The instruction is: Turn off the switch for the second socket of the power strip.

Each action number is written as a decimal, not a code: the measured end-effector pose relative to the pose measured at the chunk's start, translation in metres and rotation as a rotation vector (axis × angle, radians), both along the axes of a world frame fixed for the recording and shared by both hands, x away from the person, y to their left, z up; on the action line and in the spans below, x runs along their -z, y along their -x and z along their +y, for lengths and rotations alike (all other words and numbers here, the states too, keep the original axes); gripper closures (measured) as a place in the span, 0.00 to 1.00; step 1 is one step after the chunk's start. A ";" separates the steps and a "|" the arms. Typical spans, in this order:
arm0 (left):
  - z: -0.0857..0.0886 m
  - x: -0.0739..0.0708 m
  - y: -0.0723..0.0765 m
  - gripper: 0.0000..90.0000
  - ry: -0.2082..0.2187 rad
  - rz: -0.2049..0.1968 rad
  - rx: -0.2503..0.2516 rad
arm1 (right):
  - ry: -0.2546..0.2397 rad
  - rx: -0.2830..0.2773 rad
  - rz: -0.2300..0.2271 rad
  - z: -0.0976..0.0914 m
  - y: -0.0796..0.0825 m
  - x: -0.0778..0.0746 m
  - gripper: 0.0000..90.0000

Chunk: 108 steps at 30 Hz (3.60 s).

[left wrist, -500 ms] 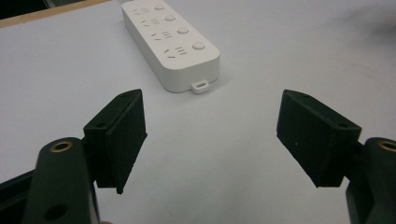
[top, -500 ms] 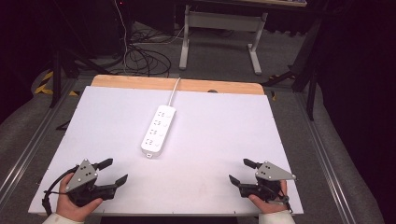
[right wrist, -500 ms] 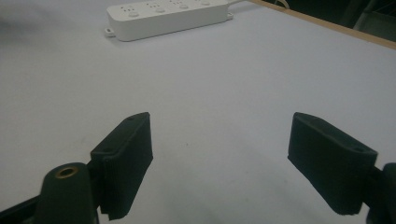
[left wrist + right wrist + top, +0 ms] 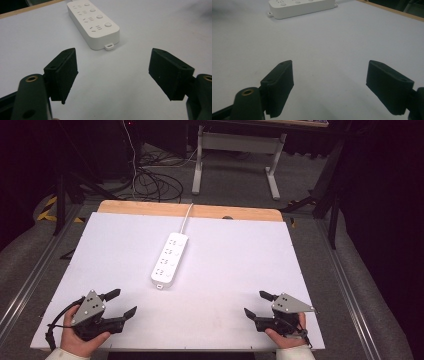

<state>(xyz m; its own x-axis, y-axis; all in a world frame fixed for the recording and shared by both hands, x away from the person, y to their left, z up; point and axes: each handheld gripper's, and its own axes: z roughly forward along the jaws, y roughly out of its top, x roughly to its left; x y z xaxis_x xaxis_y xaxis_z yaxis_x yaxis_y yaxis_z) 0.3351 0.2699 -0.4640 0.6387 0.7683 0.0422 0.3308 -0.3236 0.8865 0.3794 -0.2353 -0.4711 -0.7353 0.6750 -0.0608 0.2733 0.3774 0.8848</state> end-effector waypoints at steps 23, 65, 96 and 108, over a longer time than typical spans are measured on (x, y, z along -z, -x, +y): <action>-0.002 -0.015 -0.007 0.28 0.000 0.070 0.000 | 0.001 0.013 0.012 -0.001 -0.001 0.002 0.25; -0.052 -0.068 -0.077 0.28 -0.094 0.091 0.116 | -0.010 0.085 0.040 -0.020 0.023 0.009 0.25; -0.087 -0.079 -0.140 0.44 -0.080 0.115 0.097 | -0.022 0.059 0.042 -0.020 0.021 0.009 0.25; -0.089 -0.062 -0.174 0.62 0.002 0.131 0.067 | -0.027 0.050 0.039 -0.021 0.021 0.009 0.25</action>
